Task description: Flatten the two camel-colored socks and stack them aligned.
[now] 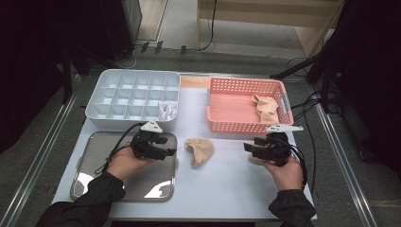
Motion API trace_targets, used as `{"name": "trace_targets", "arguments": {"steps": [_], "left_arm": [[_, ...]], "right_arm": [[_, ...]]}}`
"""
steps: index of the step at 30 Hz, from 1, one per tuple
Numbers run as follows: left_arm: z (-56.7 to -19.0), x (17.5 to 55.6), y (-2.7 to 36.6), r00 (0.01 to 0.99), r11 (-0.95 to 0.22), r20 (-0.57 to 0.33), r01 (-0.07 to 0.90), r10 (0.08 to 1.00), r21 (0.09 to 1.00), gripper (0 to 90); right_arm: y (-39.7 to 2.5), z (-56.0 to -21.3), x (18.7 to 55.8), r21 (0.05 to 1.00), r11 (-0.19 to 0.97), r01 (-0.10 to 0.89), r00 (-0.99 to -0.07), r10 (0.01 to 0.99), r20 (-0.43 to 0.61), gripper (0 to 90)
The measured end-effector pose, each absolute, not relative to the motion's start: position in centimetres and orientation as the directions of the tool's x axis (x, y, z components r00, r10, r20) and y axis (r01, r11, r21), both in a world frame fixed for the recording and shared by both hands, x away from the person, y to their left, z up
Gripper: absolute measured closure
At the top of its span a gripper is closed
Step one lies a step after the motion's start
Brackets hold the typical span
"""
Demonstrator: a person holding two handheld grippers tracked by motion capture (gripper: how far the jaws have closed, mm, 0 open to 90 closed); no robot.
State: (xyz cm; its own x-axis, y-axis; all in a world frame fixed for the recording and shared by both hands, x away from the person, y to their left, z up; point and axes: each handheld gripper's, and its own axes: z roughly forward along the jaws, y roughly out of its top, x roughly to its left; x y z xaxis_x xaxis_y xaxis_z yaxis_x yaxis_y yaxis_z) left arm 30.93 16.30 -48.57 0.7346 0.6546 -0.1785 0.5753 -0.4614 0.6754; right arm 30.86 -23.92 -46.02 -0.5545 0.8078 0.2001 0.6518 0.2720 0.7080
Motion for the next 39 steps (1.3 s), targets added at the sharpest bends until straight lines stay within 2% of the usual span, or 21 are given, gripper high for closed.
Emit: {"name": "trace_targets", "arguments": {"steps": [2,6,10,14,18,26,29,31,39], "left_arm": [[-48.6,30.9,16.4,0.733,-0.463,-0.177,0.577,0.657,0.672,40.3],[-48.6,30.7,16.7,0.728,-0.460,-0.175,0.580,0.663,0.672,40.3],[-48.6,30.5,17.0,0.722,-0.456,-0.174,0.584,0.670,0.671,40.2],[-48.6,30.2,17.3,0.716,-0.452,-0.172,0.588,0.676,0.671,40.2],[-48.6,29.9,17.6,0.710,-0.444,-0.171,0.590,0.683,0.674,40.2],[-48.6,29.3,18.2,0.695,-0.431,-0.167,0.597,0.700,0.677,40.3],[-48.5,29.1,18.4,0.692,-0.429,-0.167,0.598,0.702,0.677,40.2],[-48.6,29.0,18.4,0.688,-0.425,-0.168,0.601,0.706,0.676,40.2],[-48.6,28.7,18.6,0.683,-0.422,-0.165,0.603,0.711,0.677,40.2]], "right_arm": [[-23.1,-46.0,30.8,0.693,0.276,0.666,-0.556,0.804,0.214,48.7],[-21.7,-46.2,29.9,0.727,0.331,0.602,-0.578,0.808,0.111,51.4],[-21.0,-46.4,30.2,0.704,0.325,0.632,-0.590,0.790,0.165,51.5],[-20.1,-46.7,30.3,0.690,0.341,0.638,-0.628,0.749,0.210,45.6],[-18.8,-46.8,30.1,0.694,0.360,0.623,-0.649,0.733,0.203,52.5],[-16.8,-47.5,29.9,0.703,0.401,0.588,-0.685,0.709,0.168,56.8],[-16.4,-47.4,30.3,0.698,0.385,0.603,-0.687,0.695,0.211,62.5],[-16.2,-47.5,30.6,0.687,0.372,0.625,-0.687,0.680,0.256,63.1],[-14.5,-47.8,30.3,0.697,0.406,0.591,-0.714,0.665,0.218,65.6]]}}
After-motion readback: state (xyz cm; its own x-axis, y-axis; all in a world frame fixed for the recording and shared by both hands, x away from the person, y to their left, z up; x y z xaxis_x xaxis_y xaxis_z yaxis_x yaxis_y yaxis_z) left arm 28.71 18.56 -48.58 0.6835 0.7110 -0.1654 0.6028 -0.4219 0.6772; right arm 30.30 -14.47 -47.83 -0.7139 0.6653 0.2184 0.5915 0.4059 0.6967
